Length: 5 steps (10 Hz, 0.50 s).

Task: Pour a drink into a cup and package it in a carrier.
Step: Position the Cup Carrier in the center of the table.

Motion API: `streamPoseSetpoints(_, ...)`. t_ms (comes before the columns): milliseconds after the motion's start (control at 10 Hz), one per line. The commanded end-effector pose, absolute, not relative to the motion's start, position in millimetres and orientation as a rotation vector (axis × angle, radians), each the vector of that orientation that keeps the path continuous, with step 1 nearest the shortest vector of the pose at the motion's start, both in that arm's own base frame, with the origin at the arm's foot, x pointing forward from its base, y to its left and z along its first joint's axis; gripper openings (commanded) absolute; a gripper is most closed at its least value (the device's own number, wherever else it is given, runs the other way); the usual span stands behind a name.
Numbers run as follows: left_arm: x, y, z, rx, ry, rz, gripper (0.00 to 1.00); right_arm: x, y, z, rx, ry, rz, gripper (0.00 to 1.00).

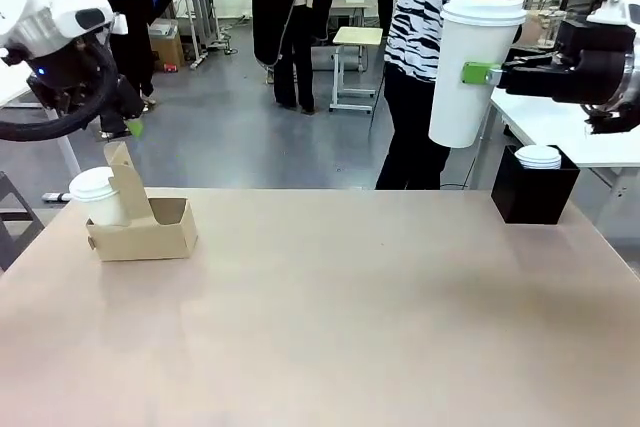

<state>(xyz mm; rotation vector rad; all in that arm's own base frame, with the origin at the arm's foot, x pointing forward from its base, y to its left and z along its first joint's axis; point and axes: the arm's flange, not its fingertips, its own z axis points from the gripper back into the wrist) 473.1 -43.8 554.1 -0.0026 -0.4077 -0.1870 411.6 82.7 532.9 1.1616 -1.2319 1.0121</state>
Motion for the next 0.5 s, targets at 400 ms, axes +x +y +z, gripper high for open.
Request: streamPoseSetpoints(400,505.4,-43.6,509.0,0.022,-0.345,-0.061,1.0,415.6,84.7,537.8,1.149,-1.254,1.014,0.81)
